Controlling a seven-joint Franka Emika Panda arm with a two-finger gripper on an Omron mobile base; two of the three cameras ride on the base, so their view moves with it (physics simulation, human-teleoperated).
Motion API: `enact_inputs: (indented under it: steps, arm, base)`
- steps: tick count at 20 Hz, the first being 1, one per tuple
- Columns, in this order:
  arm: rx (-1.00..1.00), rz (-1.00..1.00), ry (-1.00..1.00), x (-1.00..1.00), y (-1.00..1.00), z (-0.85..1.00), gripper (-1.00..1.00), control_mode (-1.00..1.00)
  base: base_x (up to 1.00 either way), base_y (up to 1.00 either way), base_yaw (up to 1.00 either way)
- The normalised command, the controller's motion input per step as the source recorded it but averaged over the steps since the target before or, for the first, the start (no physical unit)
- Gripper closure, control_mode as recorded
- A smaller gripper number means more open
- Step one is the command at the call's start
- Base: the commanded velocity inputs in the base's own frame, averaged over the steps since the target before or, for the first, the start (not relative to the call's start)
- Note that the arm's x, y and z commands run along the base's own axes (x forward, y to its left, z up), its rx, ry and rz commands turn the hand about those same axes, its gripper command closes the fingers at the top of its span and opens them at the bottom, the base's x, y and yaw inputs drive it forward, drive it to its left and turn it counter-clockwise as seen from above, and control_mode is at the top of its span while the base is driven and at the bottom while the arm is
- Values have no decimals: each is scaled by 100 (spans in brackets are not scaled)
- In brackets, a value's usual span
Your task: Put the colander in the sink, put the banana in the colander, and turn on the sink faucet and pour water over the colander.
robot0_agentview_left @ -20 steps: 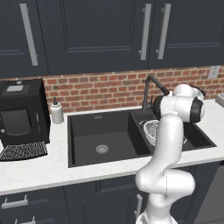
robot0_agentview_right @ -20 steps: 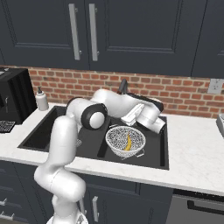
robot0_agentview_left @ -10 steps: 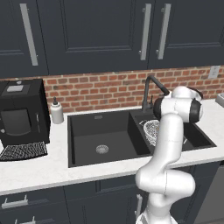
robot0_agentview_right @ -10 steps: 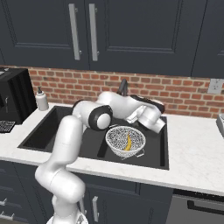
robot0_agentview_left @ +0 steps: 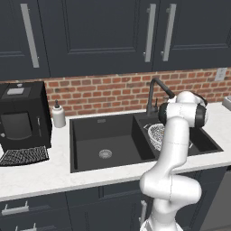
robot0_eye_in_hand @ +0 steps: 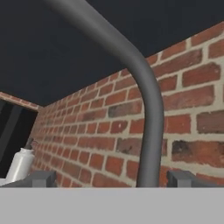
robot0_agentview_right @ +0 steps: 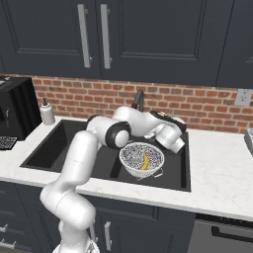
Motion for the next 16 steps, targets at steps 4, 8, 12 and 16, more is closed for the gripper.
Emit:
enact_inputs:
  steps: [4, 8, 12, 16]
  arm:
    - [0, 0, 0, 15, -1, 0, -100, -100]
    - [0, 0, 0, 7, -2, 0, -100, -100]
    - [-1, 0, 0, 4, -1, 0, -100, -100]
    - [-1, 0, 1, 7, 0, -1, -100, -100]
  base:
    - [0, 0, 0]
    - [0, 0, 0]
    - [0, 0, 0]
    - [0, 0, 0]
